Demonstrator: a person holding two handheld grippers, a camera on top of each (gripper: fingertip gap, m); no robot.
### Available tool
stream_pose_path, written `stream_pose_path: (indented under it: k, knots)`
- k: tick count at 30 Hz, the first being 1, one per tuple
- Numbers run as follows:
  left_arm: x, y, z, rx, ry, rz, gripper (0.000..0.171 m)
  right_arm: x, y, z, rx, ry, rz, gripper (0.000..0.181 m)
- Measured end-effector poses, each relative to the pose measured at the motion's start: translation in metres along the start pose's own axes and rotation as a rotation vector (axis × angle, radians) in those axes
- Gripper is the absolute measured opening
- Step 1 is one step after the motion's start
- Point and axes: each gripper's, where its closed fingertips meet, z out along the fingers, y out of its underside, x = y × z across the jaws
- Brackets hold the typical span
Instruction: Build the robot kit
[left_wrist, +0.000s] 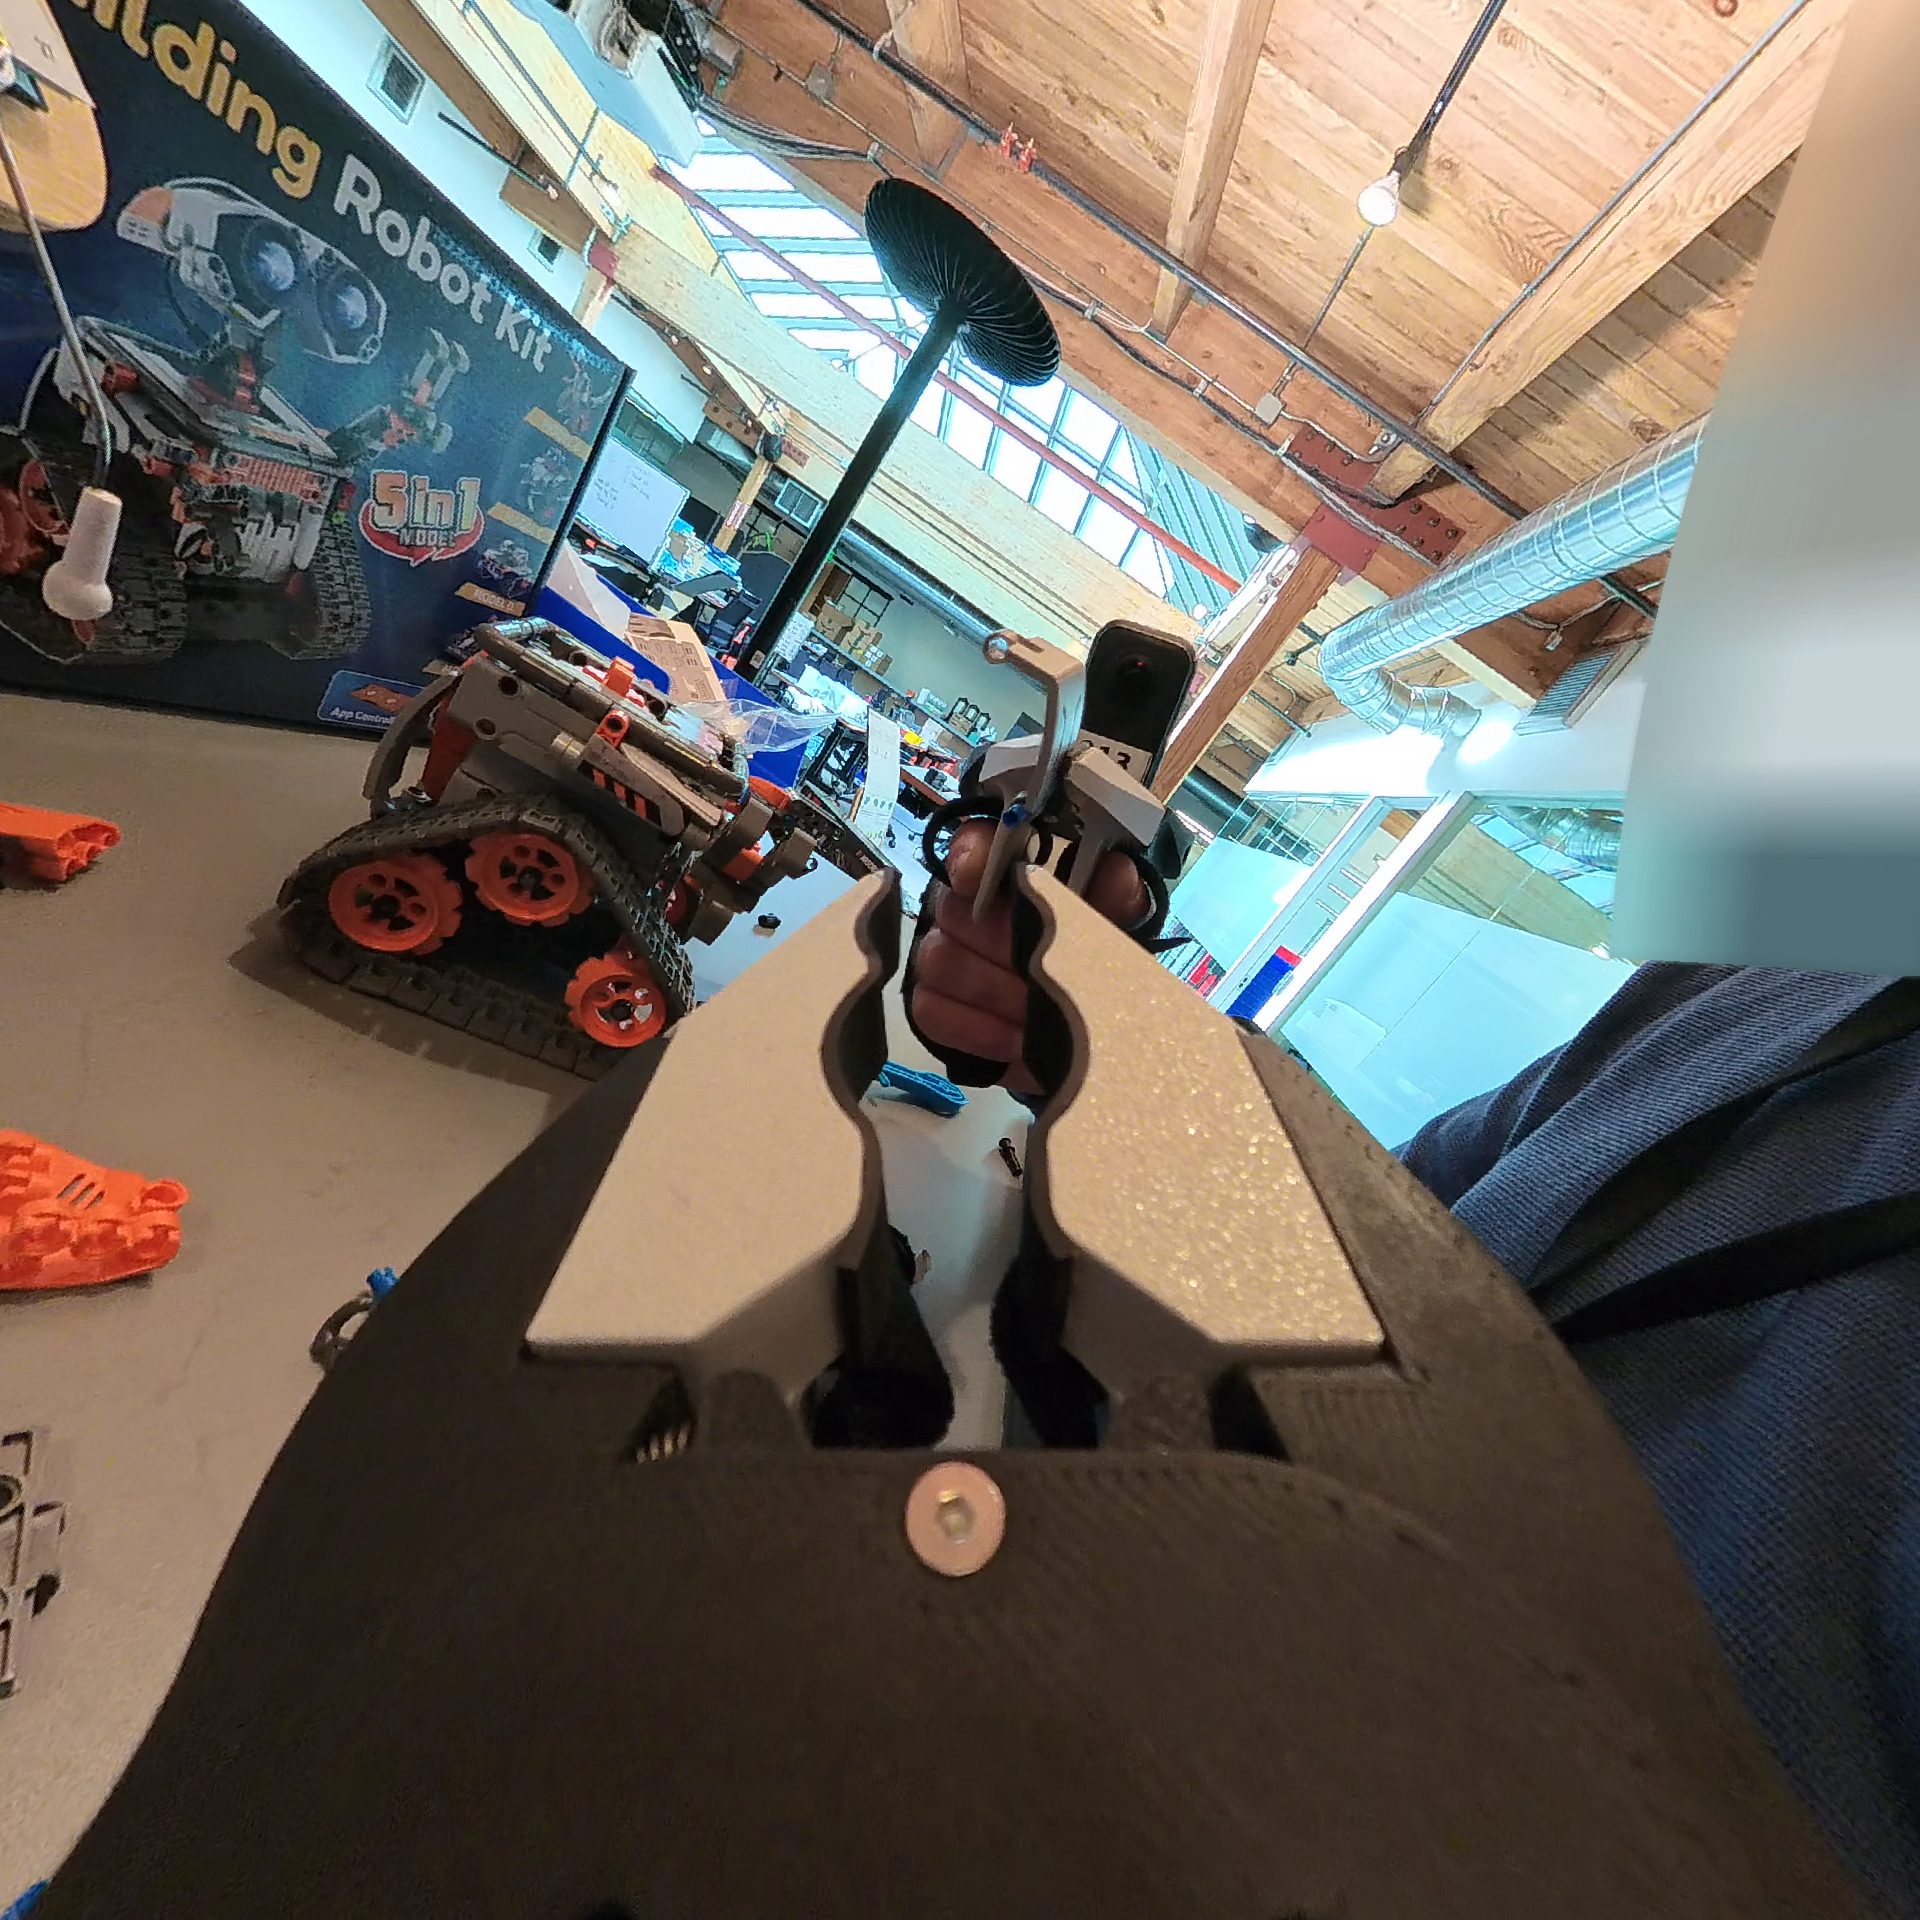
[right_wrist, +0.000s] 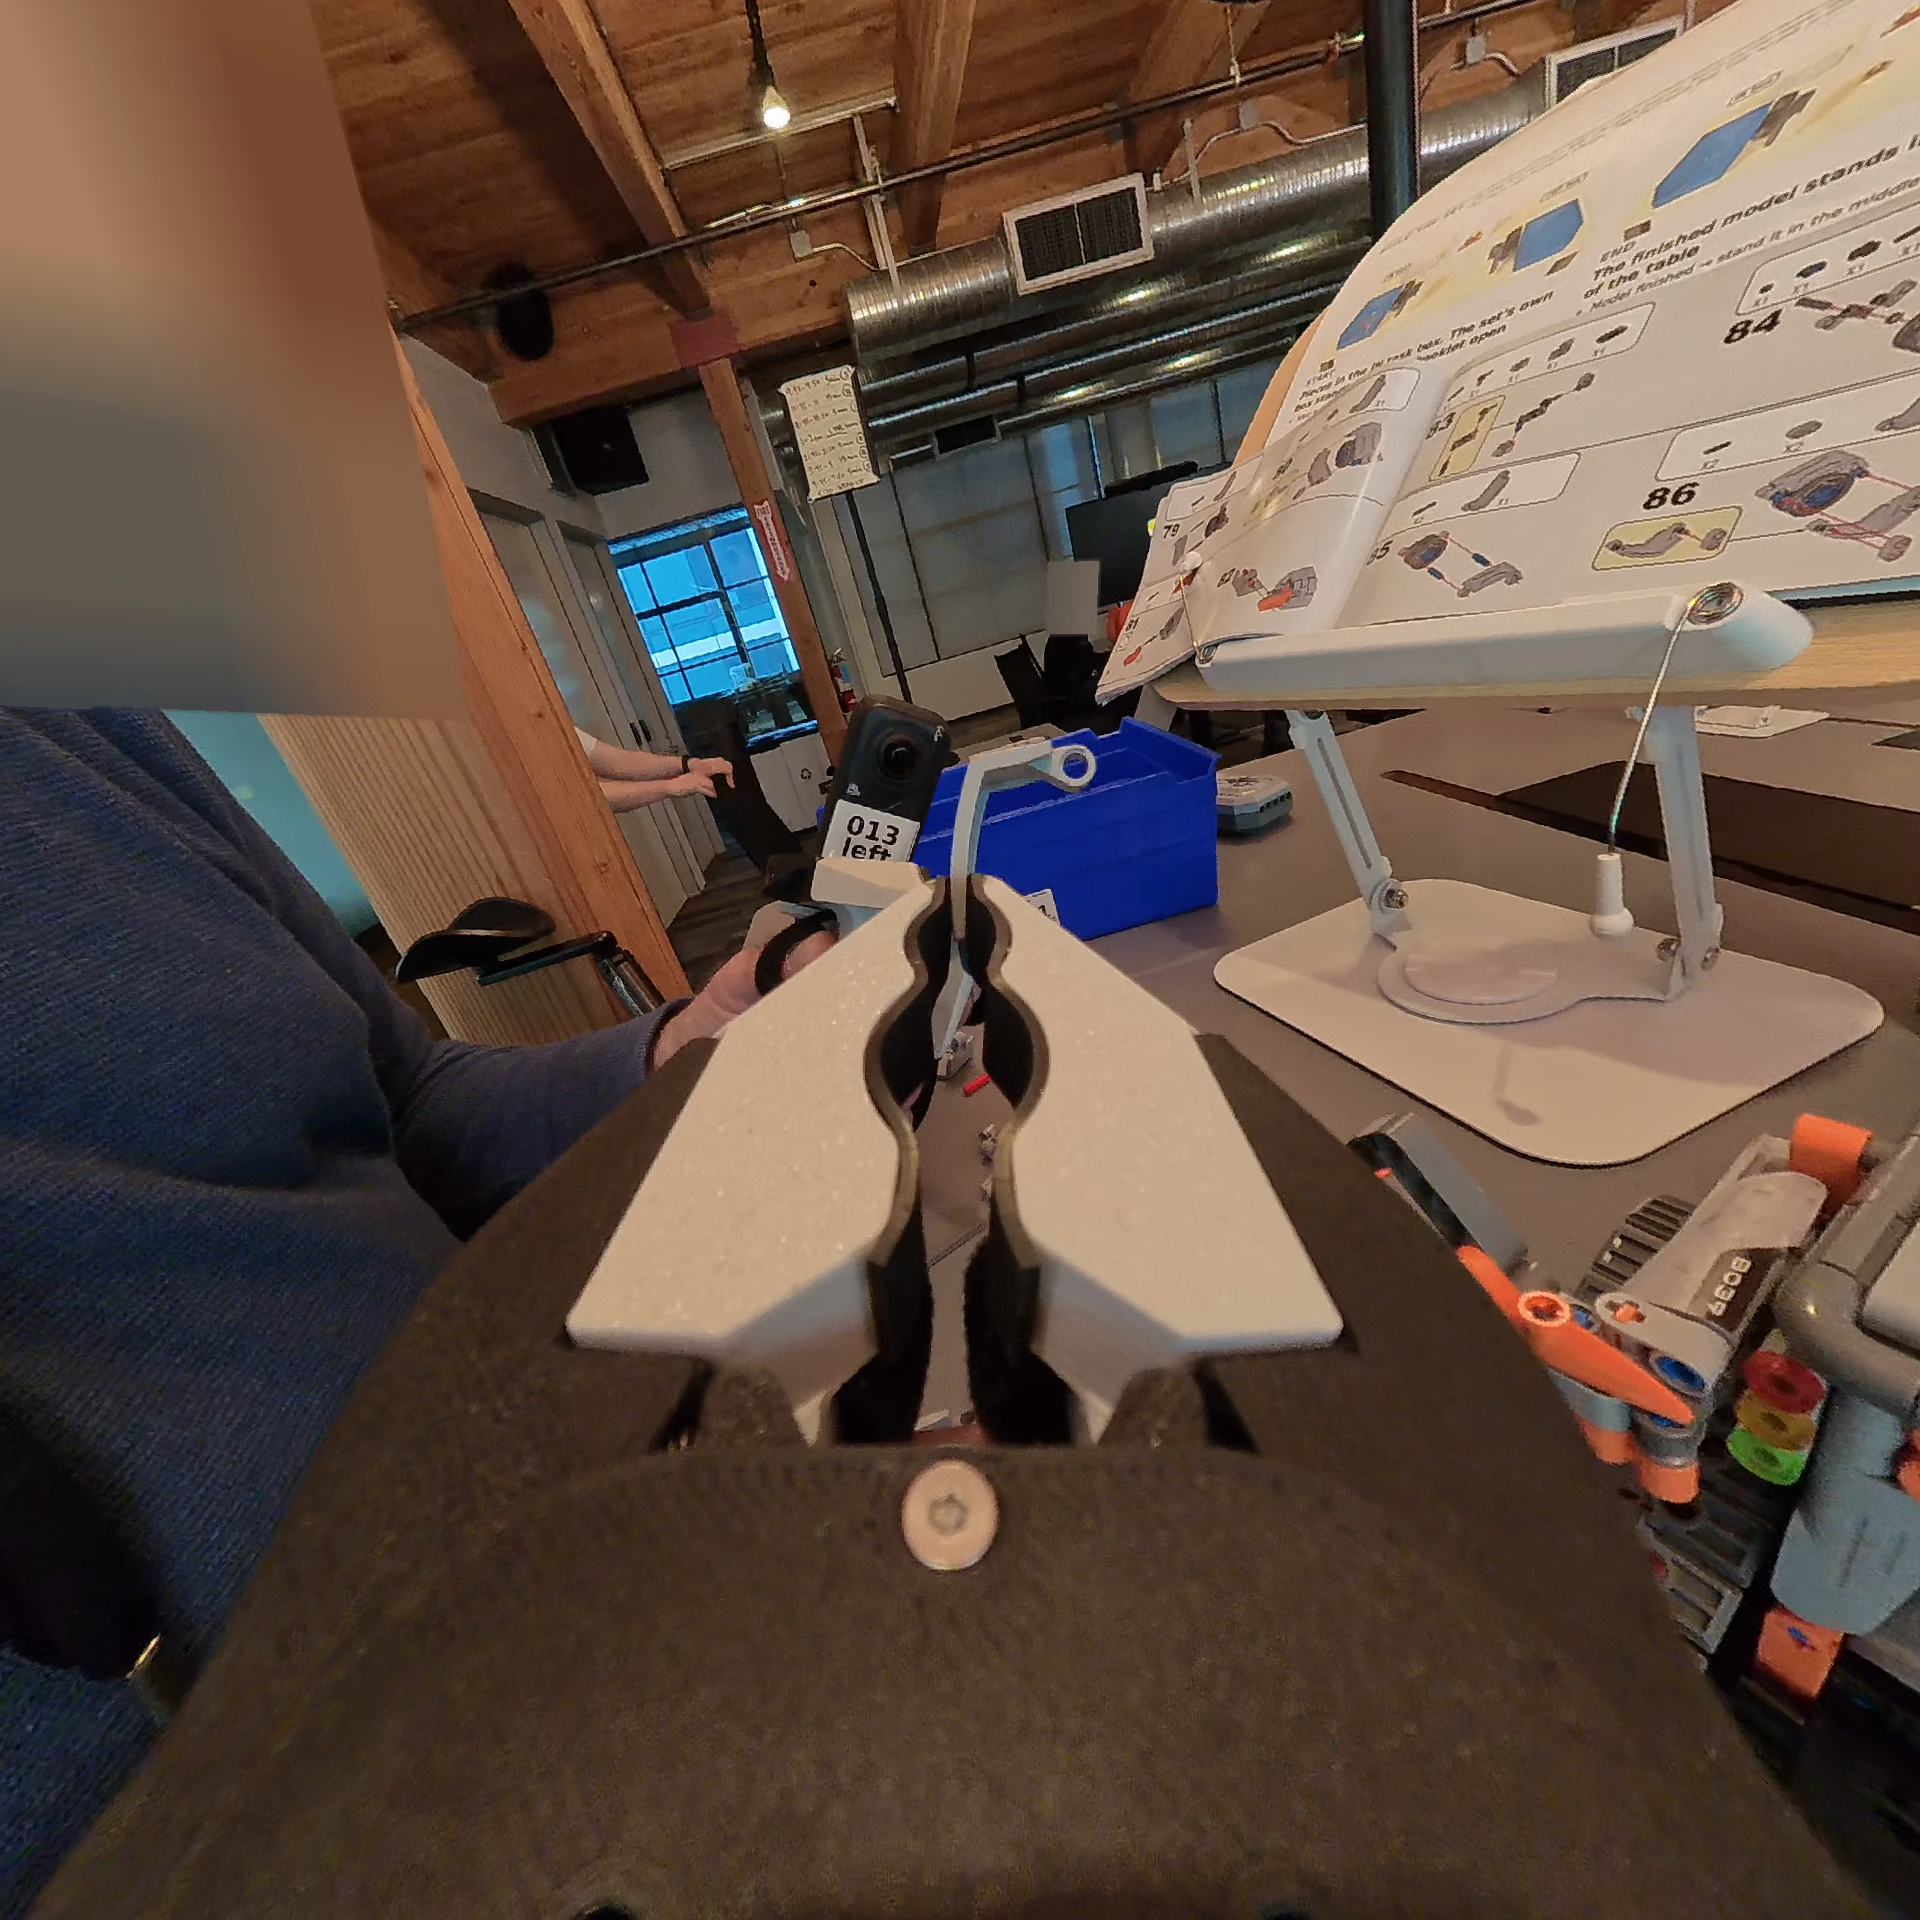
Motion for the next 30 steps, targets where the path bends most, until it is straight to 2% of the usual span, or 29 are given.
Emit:
stream_pose_path:
  k: [30]
  knots:
    - [-0.0016, 0.0036, 0.0006, -0.011, -0.016, 0.013, 0.018, 0.0028, 0.0004, -0.0075, 0.008, -0.002, 0.019, 0.0]
